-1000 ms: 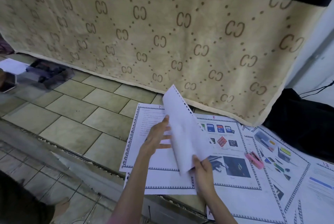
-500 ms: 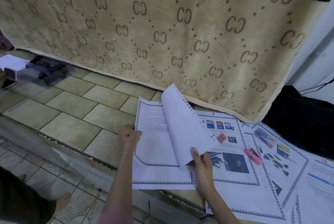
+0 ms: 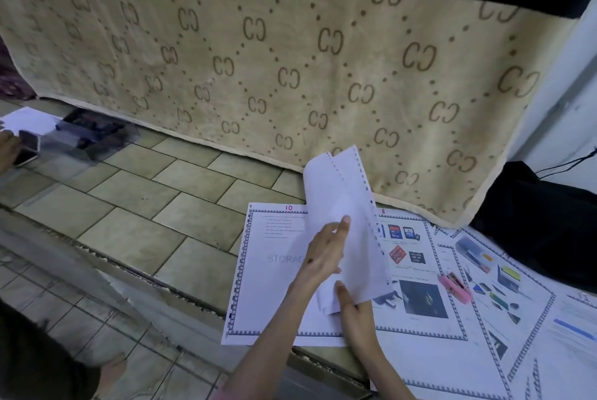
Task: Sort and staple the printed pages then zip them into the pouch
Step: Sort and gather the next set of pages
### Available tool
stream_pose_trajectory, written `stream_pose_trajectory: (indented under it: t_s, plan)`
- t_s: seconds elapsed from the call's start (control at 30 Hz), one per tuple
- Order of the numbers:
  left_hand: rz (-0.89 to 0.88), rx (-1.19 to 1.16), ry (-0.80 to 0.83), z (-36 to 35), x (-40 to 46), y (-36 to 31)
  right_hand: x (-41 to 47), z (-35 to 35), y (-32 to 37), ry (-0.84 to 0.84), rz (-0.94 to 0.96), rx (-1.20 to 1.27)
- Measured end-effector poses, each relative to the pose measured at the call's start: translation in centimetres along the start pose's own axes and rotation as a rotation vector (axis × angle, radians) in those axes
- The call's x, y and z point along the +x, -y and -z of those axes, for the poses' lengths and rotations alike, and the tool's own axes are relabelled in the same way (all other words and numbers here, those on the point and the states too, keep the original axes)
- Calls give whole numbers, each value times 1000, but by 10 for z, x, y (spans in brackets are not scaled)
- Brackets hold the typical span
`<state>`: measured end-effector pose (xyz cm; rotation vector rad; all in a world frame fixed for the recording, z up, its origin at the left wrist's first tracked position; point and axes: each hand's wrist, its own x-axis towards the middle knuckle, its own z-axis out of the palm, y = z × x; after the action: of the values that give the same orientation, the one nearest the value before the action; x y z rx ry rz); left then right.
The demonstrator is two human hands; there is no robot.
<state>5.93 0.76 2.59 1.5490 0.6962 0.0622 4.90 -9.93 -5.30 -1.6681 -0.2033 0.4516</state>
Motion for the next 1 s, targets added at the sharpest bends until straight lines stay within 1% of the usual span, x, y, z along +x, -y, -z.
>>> stream_pose_trajectory:
  t_s: [0.07, 0.13, 0.17, 0.23, 0.33, 0.37, 0.4, 0.43, 0.5, 0.6, 0.67, 0.7, 0.73, 0.77, 0.8, 0.87, 0.9, 0.93, 0.97, 1.0]
  plan:
    - [-43, 93, -72, 10, 3, 15, 1, 2, 0, 7, 7, 14]
    - [-60, 265, -212, 25, 9, 33, 0, 3, 1, 11, 14, 22]
    - [-25, 347, -296, 34, 11, 40, 0, 3, 0, 23, 9, 32]
    - [102, 516, -458, 52, 10, 50, -3, 2, 2, 75, 10, -6]
    - [322, 659, -604, 78, 4, 56, -6, 1, 5, 162, 17, -115]
    - [345, 660, -630, 84, 5, 59, -5, 1, 5, 153, 50, -135]
    - [332, 630, -638, 89, 8, 63, -4, 2, 4, 141, 79, -143]
    - [280, 560, -630, 94, 11, 66, -2, 2, 4, 136, 107, -156]
    - [190, 397, -574, 99, 17, 66, 0, 2, 2, 111, 132, -179]
    - [159, 322, -514, 103, 17, 64, 0, 1, 5, 86, 111, -120]
    - [143, 321, -543, 109, 15, 60, 2, 3, 2, 170, 41, -60]
    - [156, 309, -550, 112, 12, 56, 2, 4, 4, 245, 4, -31]
    - [185, 290, -550, 115, 8, 50, 1, 6, 8, 284, 7, -7]
    - [208, 248, -563, 120, 4, 43, 0, 8, 13, 256, 7, 60]
    - [213, 198, -595, 123, -1, 33, 2, 12, 16, 194, -31, 198]
    - [123, 151, -761, 129, -7, 13, 10, 24, 22, 70, -97, 559]
    - [54, 187, -846, 130, -9, 2, 14, 33, 27, 15, -110, 645]
    - [-23, 228, -902, 127, -8, -7, 17, 43, 34, -38, -108, 670]
    - [-114, 261, -904, 119, -6, -15, 22, 54, 39, -117, -75, 612]
    - [-216, 297, -833, 106, -2, -18, 27, 66, 43, -218, -20, 478]
